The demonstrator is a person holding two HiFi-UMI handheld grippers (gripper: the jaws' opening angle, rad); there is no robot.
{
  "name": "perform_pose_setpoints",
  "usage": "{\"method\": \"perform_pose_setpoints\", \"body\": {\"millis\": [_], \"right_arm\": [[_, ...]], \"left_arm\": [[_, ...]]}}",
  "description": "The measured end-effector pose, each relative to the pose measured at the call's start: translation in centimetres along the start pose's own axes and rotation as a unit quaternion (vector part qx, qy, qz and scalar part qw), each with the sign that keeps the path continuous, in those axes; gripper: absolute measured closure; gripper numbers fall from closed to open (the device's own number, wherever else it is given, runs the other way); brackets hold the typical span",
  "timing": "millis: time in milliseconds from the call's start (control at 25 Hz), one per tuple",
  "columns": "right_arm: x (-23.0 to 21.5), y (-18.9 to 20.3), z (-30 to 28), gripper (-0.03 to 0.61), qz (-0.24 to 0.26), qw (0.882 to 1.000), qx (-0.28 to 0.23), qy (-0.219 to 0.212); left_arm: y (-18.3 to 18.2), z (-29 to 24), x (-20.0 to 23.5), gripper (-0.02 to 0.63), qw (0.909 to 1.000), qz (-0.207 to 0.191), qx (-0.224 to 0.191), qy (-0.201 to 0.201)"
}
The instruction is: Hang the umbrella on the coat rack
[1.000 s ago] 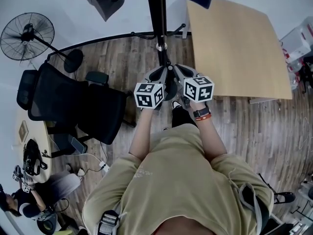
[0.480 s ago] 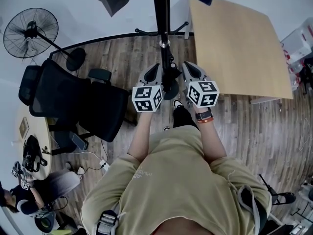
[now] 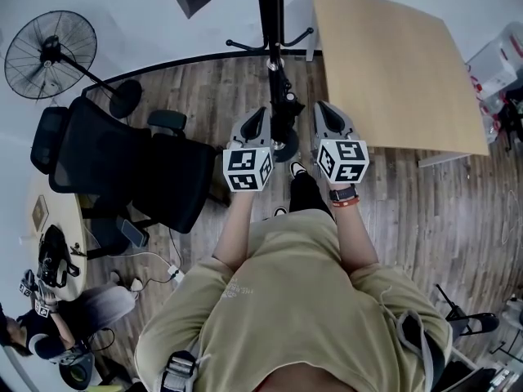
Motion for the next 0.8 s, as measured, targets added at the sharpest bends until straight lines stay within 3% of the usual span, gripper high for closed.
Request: {"method": "perform_pose_setpoints", "body": {"millis": [200, 360, 600, 800], "right_arm": [[1.3, -0.2, 0.8, 0.563, -0.001, 1.0, -0.01, -0.001], [1.8, -0.1, 1.2, 0.563, 0.0, 1.0, -0.015, 0.001], [2.1, 0.7, 1.8, 0.563, -0.002, 1.0, -0.008, -0.003], [2.4, 1.7, 1.5, 0.563, -0.008, 1.0, 0.008, -0.023]], "left_arm": [[-0.2, 1.2, 0.0, 0.591, 0.9999, -0.008, -0.007, 0.002], [-0.4, 1.8, -0.2, 0.591, 0.9983, -0.057, -0.015, -0.003], [0.0, 2.2, 0.0, 0.591, 0.999, -0.04, -0.017, -0.004], [1.9, 1.8, 0.4, 0.589, 0.9983, -0.054, 0.018, -0.003]]}}
Point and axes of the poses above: the fingertips, and each gripper's own axes: z backward along the fingers, x to its left, y out of its underside, the point moved 5 cm from there along z, backward along the fingers, and after that the axes turned 14 degrees about -x, right-handed, at the moved point
